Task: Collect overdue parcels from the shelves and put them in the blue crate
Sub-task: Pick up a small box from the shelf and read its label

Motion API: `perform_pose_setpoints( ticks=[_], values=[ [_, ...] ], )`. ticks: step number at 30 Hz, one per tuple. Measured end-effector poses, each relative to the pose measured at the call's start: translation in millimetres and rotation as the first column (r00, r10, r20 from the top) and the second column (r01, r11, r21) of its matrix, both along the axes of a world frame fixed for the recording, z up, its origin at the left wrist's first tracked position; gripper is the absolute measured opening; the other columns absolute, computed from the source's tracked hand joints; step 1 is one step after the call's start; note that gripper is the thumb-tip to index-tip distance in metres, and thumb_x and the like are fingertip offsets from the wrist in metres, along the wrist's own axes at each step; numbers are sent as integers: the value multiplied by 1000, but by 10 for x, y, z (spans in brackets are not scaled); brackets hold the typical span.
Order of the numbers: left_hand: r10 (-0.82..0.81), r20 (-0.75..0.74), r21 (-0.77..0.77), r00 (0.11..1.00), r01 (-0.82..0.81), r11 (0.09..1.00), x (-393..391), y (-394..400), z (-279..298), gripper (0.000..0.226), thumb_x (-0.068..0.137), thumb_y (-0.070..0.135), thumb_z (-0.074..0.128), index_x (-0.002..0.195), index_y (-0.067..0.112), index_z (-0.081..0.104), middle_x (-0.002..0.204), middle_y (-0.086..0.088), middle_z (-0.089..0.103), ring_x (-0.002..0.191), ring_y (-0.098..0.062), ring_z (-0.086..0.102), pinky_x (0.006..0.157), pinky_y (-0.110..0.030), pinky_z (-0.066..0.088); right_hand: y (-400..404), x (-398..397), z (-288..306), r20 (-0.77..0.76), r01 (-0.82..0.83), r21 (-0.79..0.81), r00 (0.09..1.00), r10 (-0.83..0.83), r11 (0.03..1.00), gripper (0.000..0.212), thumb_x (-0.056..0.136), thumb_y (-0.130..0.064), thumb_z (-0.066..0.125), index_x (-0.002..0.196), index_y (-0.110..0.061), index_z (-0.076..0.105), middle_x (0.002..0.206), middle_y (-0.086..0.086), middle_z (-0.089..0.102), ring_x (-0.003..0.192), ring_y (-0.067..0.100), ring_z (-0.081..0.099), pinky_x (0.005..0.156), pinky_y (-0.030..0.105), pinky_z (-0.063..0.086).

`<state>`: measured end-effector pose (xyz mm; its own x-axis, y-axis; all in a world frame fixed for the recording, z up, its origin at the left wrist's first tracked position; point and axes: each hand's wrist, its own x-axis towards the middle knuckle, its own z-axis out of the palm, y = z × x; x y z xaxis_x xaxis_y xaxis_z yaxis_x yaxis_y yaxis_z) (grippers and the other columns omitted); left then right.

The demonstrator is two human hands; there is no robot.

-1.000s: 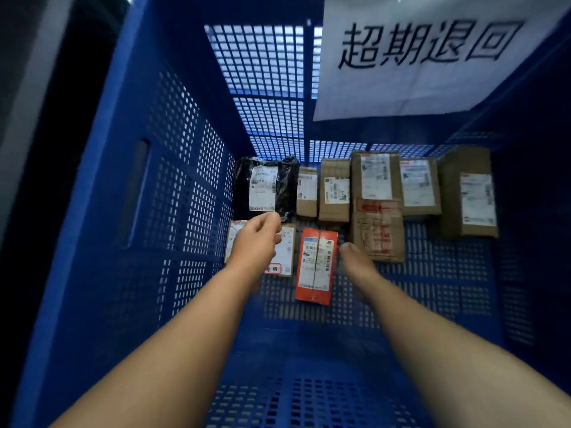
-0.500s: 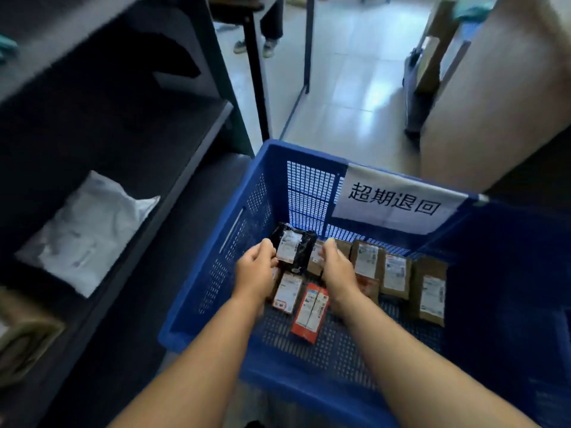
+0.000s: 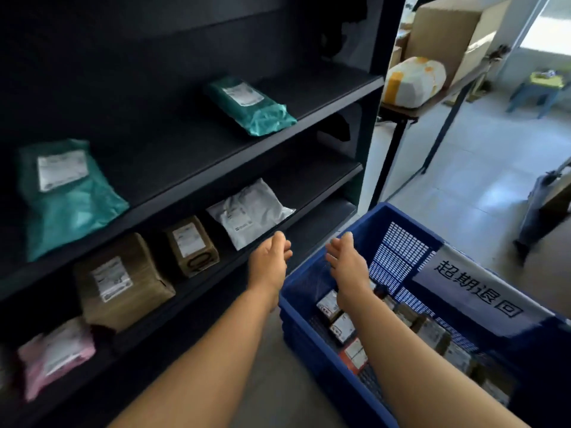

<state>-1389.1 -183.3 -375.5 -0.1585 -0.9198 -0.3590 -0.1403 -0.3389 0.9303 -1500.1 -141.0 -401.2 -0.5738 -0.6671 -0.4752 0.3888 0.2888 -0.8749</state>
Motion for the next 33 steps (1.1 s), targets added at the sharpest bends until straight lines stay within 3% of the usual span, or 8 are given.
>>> perform_pose_setpoints(
  ticks=[9,16,19,21,25,27,29,33],
  values=[
    [282,-44,-30,959,-283,959,1979,385,423,24,100,34,42,82,30,57,97,6,64,93,-10,62,90,-32,45,-1,1882,504,-51,-265,-62,964,262,962,44,99,-46,36,118,-16,62,117,-2,66,107,13,62,107,39,40],
    [512,-59,-36,857,-515,857,3566,893,537,24,99,35,45,80,31,58,89,12,64,87,-6,62,90,-32,47,238,3600,616,-5,-480,-103,876,482,871,41,100,-47,36,112,-17,62,115,0,66,106,16,61,105,35,39],
    [594,-65,-23,802,-596,803,4172,1105,580,25,100,34,45,81,28,59,88,9,65,92,-12,64,81,-30,50,353,4236,655,19,-550,-124,831,556,826,42,100,-48,37,112,-16,62,117,2,66,110,17,61,109,39,38],
    [632,-75,-16,771,-635,772,4530,1253,608,26,100,33,45,80,26,60,90,6,66,94,-14,65,72,-25,52,425,4622,678,16,-595,-132,799,601,793,48,100,-47,36,121,-12,61,120,4,65,108,17,60,102,34,41],
    [700,-90,-30,708,-705,709,5163,1515,618,28,100,32,44,77,28,58,86,8,66,79,-3,62,66,-17,49,582,5298,727,0,-687,-129,721,693,715,52,102,-46,33,127,-9,59,123,5,65,103,15,61,75,25,45],
    [721,-84,-32,688,-725,688,5432,1593,583,27,100,35,44,78,30,58,93,8,67,83,-3,62,84,-25,51,647,5584,746,-12,-730,-118,679,734,673,53,102,-45,32,129,-8,58,124,5,64,109,17,61,80,27,49],
    [746,-83,-20,661,-750,661,5659,1662,553,25,100,36,44,80,32,58,93,12,65,89,-5,62,101,-36,46,676,5840,717,-28,-761,-97,647,762,642,54,102,-47,31,127,-8,59,125,6,64,107,17,60,104,38,43],
    [802,-87,14,591,-804,594,6043,1725,455,20,99,36,47,86,28,60,98,8,65,93,-8,63,103,-39,45,667,6264,584,-43,-796,-54,605,795,603,51,101,-48,31,119,-13,62,119,3,66,96,13,60,107,39,39]
  ],
)
